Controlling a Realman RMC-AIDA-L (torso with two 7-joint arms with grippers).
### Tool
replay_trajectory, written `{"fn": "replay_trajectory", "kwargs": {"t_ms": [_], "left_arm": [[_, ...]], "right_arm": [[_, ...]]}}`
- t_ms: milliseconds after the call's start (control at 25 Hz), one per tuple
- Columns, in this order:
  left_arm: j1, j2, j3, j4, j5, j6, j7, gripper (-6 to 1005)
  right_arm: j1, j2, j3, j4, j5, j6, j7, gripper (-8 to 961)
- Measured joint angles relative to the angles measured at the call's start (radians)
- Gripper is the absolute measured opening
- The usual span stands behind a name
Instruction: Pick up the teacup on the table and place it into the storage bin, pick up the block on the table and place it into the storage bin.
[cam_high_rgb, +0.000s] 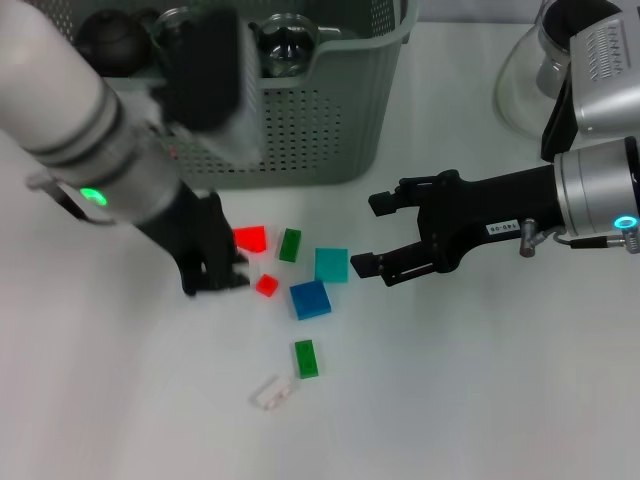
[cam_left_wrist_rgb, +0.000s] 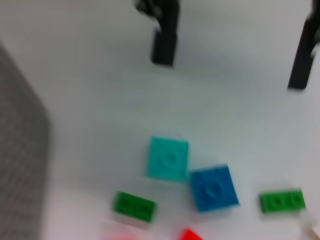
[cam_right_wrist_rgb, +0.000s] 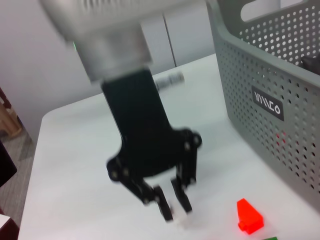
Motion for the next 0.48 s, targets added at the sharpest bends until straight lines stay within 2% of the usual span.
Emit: {"fn": "replay_trajectory", "kwargs": {"t_ms": [40,200,240,280,360,480], "left_arm": [[0.003,0.001,-0.042,0.024,-0.015,0.018,0.005,161],[-0.003,0.008,-0.302,0.053,-0.123,0.117,0.073,165],[-0.013,0.018,-0.472,0.044,-0.219,0.179,0.125,167],[-0.013,0.018,-0.472,0.044,-0.219,0.179,0.125,168],[-0.018,0.041,-0.608,0.021,-0.329,0.229,0.149,170],[-0.011,0.096,-0.779,-0.035,-0.523,0.258,0.138,173]], "right_arm": [[-0.001,-0.001,0.0,0.0,0.0,0.0,-0.001,945],[-0.006,-0.001,0.0,0.0,0.003,0.0,-0.023,945],[-0.008,-0.001,0.0,0.0,0.003,0.0,-0.03,945],[-0.008,-0.001,0.0,0.0,0.003,0.0,-0.03,945],[-0.009,-0.002,0.0,0.0,0.002,-0.001,-0.033,945],[-0.009,-0.005,0.0,0.0,0.0,-0.006,-0.035,945]]}}
